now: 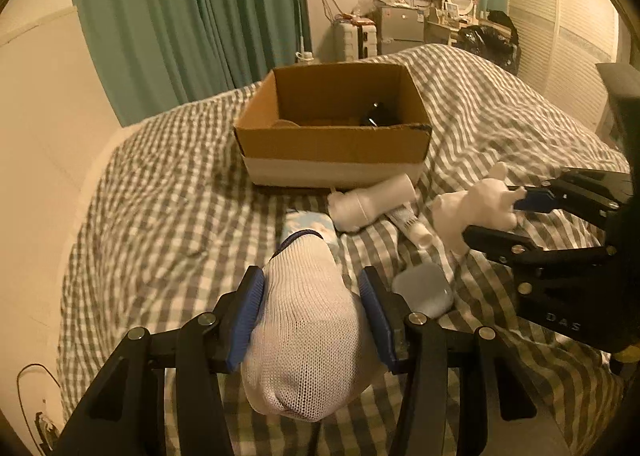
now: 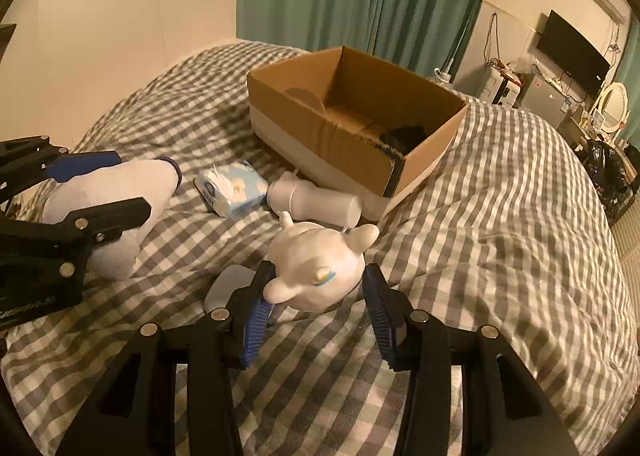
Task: Organize objects
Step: 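Lift the sock with left tool while right tool grasps the white toy figure, then lower sock and toy figure into the box and open both tools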
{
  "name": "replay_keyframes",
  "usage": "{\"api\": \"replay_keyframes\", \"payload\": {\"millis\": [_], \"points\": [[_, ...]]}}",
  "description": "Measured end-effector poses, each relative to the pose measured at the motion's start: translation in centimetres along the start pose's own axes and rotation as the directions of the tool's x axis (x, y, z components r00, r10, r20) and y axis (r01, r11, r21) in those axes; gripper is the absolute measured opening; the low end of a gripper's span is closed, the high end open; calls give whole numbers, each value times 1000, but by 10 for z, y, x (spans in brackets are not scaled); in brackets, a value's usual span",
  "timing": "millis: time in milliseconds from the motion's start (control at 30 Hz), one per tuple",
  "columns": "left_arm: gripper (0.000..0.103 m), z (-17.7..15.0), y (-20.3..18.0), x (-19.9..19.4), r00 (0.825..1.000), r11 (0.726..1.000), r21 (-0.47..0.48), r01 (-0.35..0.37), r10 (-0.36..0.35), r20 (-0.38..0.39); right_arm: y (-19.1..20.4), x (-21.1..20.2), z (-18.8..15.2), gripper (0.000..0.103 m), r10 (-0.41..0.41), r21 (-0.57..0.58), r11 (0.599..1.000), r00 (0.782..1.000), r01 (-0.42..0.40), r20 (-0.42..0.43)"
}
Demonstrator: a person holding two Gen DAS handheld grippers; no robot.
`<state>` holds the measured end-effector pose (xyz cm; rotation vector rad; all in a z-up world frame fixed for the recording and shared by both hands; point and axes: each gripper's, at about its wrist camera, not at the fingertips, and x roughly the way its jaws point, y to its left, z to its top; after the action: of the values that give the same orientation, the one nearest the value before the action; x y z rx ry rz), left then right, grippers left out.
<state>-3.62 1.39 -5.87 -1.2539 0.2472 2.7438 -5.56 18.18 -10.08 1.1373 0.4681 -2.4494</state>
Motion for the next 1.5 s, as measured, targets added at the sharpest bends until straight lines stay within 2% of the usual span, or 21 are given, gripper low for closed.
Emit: {"api": "replay_keyframes", "payload": {"millis": [533, 1067, 1300, 1500], "points": [[51, 25, 9, -3, 996, 997, -7, -74, 74, 50, -9, -18, 13, 45, -18, 12, 1000, 999, 18, 50], [51, 49, 16, 2, 993, 996, -27, -88, 90, 79, -17, -21, 32, 45, -31, 9, 1000, 996, 30, 81], [51, 80, 20, -5, 987, 996, -32, -83, 86, 132, -25, -28, 49, 45, -45, 4, 999, 992, 45, 114], [51, 120, 18, -4, 976, 996, -11, -90, 91, 199, -40, -32, 84, 45, -69, 4, 998, 984, 69, 165]]}}
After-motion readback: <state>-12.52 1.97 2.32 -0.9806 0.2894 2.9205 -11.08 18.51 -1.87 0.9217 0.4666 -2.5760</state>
